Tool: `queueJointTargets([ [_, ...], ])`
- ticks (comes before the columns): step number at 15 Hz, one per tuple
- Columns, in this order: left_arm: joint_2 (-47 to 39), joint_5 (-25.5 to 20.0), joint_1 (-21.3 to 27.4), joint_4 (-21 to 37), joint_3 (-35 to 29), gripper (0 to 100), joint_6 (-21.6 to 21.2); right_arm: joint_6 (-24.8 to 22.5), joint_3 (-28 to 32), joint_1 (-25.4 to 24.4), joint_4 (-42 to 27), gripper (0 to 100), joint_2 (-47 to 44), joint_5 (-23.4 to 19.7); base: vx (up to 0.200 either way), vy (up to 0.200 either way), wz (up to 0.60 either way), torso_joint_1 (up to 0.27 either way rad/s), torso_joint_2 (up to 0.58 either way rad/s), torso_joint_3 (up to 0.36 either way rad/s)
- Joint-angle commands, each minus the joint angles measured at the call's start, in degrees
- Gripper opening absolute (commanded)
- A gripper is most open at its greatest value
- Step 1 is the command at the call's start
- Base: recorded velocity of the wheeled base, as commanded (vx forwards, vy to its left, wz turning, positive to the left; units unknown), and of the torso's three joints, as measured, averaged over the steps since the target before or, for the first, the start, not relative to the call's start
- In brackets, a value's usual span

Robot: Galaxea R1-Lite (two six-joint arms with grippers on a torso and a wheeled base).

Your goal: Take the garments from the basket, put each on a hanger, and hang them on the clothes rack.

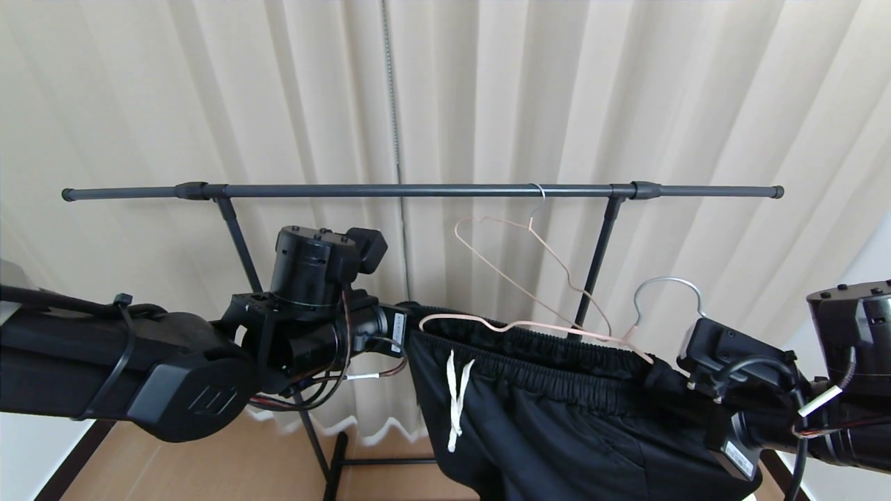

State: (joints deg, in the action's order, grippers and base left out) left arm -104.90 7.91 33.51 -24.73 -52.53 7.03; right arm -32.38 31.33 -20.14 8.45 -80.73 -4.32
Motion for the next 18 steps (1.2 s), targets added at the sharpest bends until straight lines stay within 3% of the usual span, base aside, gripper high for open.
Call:
queueJointTargets([
  [1,1.36,0.53,1.12,4.34,-3.63,0,-0.09,0.12,-0.39,-1.57,2.27,0,-3.56,2.29,0.000,0.000,0.00,0.000,0.00,0.000],
  [4,2.07,1.67,1.91,10.85,-7.24,0,-0.71,0.30,-0.57,-2.27,4.30,0,-5.85,5.02,0.000,0.000,0.00,0.000,0.00,0.000],
  [11,4.35,3.34,3.84,17.62,-10.22,0,-0.79,1.44,-0.74,-2.45,7.11,0,-9.10,11.52,0.000,0.000,0.00,0.000,0.00,0.000],
  [14,6.37,3.51,6.39,22.54,-11.54,0,-1.06,6.27,-0.39,-3.86,12.03,0,-12.70,15.57,0.000,0.000,0.00,0.000,0.00,0.000],
  [16,7.08,3.43,8.94,28.69,-13.04,0,-1.06,11.81,1.19,-5.70,13.09,0,-13.58,16.09,0.000,0.000,0.00,0.000,0.00,0.000],
  [18,7.08,3.43,10.78,29.92,-12.51,0,-1.06,14.98,2.60,-5.88,13.70,0,-13.58,16.09,0.000,0.000,0.00,0.000,0.00,0.000],
])
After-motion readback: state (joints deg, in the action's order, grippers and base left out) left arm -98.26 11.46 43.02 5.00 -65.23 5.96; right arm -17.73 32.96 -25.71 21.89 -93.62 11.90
